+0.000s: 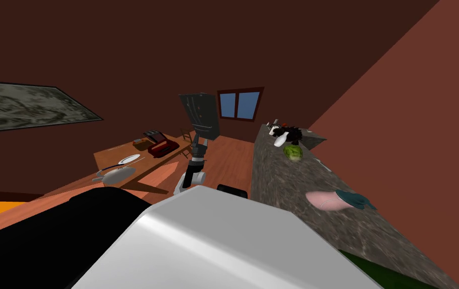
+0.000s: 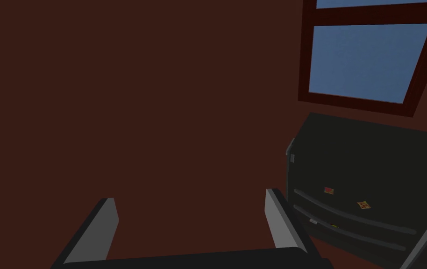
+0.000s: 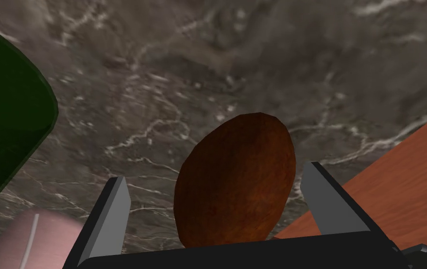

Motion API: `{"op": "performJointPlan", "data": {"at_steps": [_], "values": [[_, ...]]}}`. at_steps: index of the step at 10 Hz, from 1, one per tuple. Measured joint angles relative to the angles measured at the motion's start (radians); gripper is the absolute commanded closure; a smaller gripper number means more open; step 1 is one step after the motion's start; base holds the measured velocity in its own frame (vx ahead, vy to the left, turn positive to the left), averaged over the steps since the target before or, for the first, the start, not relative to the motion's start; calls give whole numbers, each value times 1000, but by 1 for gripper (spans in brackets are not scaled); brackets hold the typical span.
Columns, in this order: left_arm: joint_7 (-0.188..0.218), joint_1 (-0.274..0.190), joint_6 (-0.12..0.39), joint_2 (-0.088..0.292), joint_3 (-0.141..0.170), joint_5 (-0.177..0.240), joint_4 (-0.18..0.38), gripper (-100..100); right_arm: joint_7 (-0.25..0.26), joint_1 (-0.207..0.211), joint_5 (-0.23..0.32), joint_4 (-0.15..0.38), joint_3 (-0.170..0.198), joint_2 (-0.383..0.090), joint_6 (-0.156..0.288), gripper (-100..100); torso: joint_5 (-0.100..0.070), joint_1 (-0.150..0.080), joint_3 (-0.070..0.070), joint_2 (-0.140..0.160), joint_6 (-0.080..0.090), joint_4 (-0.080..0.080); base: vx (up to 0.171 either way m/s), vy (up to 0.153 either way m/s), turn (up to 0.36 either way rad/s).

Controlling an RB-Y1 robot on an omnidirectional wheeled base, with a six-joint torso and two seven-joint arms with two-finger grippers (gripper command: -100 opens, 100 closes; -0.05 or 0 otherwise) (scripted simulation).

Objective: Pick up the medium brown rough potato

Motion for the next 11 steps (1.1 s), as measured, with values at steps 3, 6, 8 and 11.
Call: {"op": "performJointPlan", "data": {"at_steps": [3, 6, 8, 11], "values": [[0, 0, 0, 0, 0, 0, 0, 0, -1, 0, 0, -1, 0, 0, 0, 100, 0, -1, 0, 0, 0, 0, 0, 0, 0], [0, 0, 0, 0, 0, 0, 0, 0, 0, 0, 0, -1, 0, 0, 0, 100, 0, -1, 0, 0, 0, 0, 1, -1, -18], [0, 0, 0, 0, 0, 0, 0, 0, -12, 9, 11, -41, 8, -34, 23, 100, 0, 0, 0, -1, 0, 0, 6, -8, -40], [0, 0, 0, 0, 0, 0, 0, 0, -14, 15, 17, -80, 15, -57, 53, 0, 0, 0, 0, -1, 0, 0, 1, -2, -6]]}}
